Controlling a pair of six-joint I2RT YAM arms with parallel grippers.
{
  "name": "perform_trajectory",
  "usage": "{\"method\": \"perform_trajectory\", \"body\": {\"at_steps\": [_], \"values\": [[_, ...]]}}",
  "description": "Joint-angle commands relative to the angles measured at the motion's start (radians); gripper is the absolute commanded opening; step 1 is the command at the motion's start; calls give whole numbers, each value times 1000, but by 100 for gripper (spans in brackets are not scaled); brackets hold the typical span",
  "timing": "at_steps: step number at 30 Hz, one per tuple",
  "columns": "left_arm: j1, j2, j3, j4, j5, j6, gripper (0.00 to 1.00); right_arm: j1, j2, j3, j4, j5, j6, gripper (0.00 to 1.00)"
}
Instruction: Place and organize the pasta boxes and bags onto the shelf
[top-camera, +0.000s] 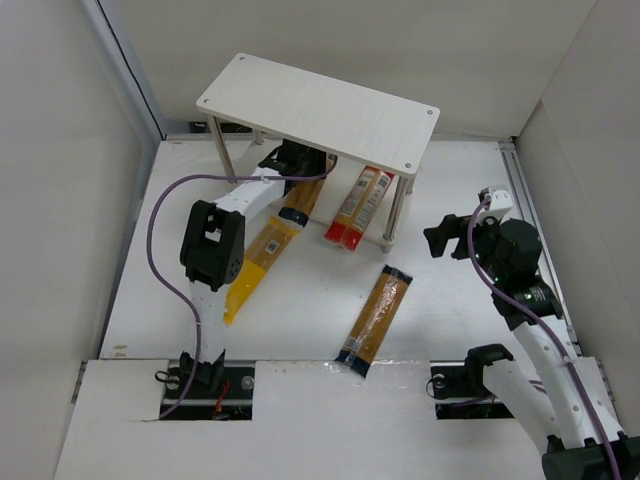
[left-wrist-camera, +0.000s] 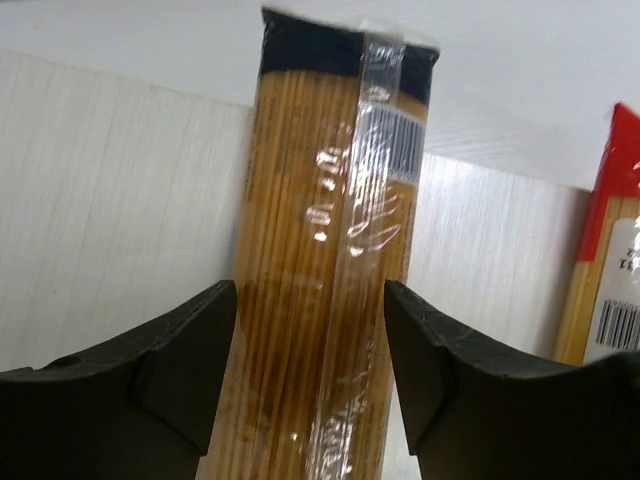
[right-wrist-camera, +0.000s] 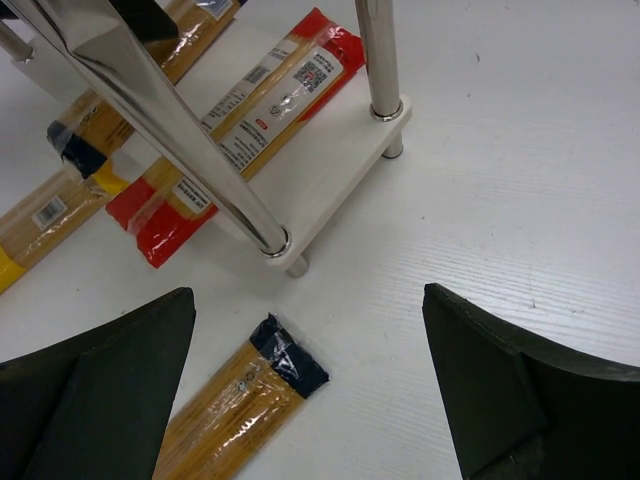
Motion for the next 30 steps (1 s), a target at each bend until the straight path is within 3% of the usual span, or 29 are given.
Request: {"method": "perform_trajectory", "body": {"at_steps": [1,7,8,14,17,21,24,30], "values": [[11,-65,71,-37,-5,-25,57,11,-10,35,33,4,-13,100],[11,-323,-277,57,34,-16,67,11,-19,35,24,-14,-13,100],[11,-370,-329,57,50,-7,100,11,-20,35,24,-29,-13,100],[11,-795,-780,176,-7,-21,100,11,-41,13,50,-65,-22,100],[22,-898,-872,137,-83,-67,100,11,-32,13,50,-98,-22,100],[69,-907,-987,145,-154,-177,100,11,-32,13,50,-98,-22,100],[115,-869,-1026,218,-63,-188,100,11,-23,13,50,-121,-22,100],[181,-880,-1101,250,-30,-197,100,11,-3,13,59,-152,-22,100]]}}
